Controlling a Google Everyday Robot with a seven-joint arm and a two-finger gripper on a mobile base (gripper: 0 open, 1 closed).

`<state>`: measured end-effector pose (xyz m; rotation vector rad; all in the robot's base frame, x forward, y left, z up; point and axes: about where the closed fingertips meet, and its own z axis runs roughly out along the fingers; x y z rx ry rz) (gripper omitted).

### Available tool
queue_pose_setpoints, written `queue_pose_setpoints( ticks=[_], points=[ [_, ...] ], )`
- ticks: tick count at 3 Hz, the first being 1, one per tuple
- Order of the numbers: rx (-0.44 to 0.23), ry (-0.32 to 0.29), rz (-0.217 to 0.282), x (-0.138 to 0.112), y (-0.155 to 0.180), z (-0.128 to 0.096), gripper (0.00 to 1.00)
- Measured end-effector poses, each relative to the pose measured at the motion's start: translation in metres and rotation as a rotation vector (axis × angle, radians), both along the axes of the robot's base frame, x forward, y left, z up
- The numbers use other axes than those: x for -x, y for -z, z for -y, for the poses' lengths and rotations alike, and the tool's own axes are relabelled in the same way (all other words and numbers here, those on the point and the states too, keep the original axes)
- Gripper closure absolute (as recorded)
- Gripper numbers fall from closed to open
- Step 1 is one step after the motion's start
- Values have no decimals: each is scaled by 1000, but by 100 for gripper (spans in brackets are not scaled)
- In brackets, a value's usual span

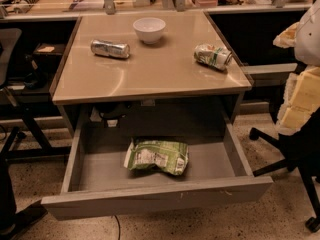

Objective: Pick green jalapeno chip bag from top drawer and place on counter

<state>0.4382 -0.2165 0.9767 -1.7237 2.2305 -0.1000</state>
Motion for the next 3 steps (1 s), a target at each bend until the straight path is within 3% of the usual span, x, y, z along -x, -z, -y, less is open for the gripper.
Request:
queue_pose_setpoints(
  ticks=[1, 2, 3],
  points=[
    [-9, 3, 2, 0, 2, -3, 0],
    [1, -30, -3, -1, 23, -29, 0],
    [-2, -77, -45, 0, 60, -62, 0]
  ],
)
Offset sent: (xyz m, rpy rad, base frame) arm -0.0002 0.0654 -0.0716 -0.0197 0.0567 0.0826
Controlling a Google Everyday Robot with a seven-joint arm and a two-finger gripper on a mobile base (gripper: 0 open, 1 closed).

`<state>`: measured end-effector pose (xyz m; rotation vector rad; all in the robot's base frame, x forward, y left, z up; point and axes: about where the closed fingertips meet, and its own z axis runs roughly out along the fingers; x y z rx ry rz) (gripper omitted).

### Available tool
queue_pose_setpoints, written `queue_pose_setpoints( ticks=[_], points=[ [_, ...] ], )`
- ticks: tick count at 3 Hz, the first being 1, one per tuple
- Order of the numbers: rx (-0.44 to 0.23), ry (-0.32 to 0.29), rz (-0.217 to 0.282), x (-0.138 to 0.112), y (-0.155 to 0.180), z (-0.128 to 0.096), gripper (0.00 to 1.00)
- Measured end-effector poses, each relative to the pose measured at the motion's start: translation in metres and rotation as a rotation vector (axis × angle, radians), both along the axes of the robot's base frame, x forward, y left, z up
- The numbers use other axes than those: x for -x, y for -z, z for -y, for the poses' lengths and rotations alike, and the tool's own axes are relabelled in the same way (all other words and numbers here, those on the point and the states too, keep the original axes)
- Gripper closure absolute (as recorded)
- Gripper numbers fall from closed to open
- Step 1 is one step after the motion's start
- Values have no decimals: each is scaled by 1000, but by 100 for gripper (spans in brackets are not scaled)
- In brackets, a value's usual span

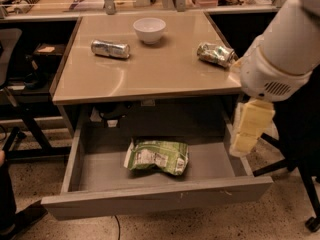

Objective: Pick green jalapeno chip bag from top drawer and place on counter

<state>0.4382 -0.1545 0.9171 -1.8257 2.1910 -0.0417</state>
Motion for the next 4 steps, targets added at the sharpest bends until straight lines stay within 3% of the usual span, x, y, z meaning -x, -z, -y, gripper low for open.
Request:
queue_pose_setpoints(
  ticks=[1, 3, 4],
  points=[
    [18, -3, -70, 4, 42, -23, 0],
    [-16, 2, -90, 8, 59, -27, 0],
    [-64, 10, -117, -5, 94, -55, 0]
  ],
)
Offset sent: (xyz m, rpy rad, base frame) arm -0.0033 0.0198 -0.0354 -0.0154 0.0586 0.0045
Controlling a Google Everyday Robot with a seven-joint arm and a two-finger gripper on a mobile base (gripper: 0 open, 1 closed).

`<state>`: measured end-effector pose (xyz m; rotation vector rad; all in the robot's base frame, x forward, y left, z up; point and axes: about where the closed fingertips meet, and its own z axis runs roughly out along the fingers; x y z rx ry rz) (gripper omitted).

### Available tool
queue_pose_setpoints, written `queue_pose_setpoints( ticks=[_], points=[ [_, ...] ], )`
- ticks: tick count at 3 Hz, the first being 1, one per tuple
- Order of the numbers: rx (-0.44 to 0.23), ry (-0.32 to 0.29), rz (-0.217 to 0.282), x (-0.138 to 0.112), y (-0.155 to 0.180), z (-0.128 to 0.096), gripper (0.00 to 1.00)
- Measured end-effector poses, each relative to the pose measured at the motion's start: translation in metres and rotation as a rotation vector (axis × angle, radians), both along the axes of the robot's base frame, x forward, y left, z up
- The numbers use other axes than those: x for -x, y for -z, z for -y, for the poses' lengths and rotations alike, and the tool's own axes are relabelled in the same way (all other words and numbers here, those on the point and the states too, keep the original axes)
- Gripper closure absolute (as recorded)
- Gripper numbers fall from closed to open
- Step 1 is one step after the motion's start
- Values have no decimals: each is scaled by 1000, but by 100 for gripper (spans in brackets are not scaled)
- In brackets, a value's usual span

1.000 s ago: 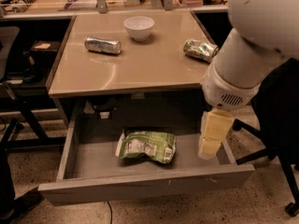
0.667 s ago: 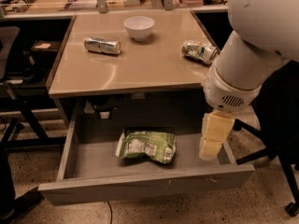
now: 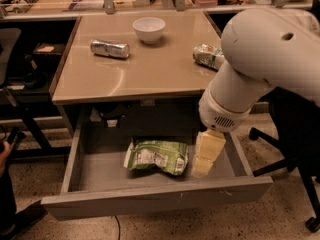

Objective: Pick green jalapeno chip bag from top drawer and place on counter

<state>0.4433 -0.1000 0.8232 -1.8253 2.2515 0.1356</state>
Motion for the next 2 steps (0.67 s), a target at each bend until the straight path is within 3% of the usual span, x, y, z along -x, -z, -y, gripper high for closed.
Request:
queue_pose_setpoints(
  ticks=[2],
  points=[
    [-65, -10, -50, -32, 55, -53, 0]
  ],
)
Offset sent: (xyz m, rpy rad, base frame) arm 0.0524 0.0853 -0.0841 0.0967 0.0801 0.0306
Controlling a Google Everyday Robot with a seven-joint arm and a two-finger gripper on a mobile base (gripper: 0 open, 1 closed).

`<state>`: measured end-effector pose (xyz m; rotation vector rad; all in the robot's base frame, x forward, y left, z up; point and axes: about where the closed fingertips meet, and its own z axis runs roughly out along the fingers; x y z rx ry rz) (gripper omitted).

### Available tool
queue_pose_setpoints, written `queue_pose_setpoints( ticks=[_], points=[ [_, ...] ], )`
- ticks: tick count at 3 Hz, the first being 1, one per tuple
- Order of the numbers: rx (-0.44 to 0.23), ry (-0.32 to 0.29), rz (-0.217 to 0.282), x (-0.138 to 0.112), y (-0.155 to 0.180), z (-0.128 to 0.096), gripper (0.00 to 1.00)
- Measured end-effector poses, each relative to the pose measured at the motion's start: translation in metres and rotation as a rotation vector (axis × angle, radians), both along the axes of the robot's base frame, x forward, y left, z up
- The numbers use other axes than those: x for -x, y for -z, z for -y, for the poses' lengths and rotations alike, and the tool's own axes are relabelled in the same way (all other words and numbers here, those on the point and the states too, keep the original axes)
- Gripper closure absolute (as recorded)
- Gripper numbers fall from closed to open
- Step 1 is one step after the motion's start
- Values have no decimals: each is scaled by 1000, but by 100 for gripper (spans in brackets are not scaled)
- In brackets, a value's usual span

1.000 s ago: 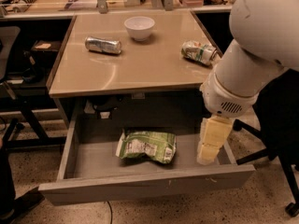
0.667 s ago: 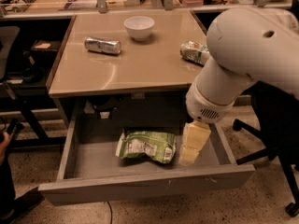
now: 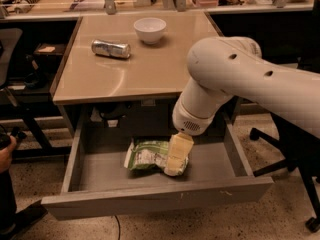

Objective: Pick green jalapeno chip bag from top drawer and place on counter

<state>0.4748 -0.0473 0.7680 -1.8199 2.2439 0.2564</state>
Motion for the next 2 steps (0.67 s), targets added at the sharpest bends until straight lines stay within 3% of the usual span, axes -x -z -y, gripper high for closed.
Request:
queue_pose_setpoints(
  ticks=[2],
  points=[
    [-28, -40, -2, -23, 33, -43, 0]
  ],
)
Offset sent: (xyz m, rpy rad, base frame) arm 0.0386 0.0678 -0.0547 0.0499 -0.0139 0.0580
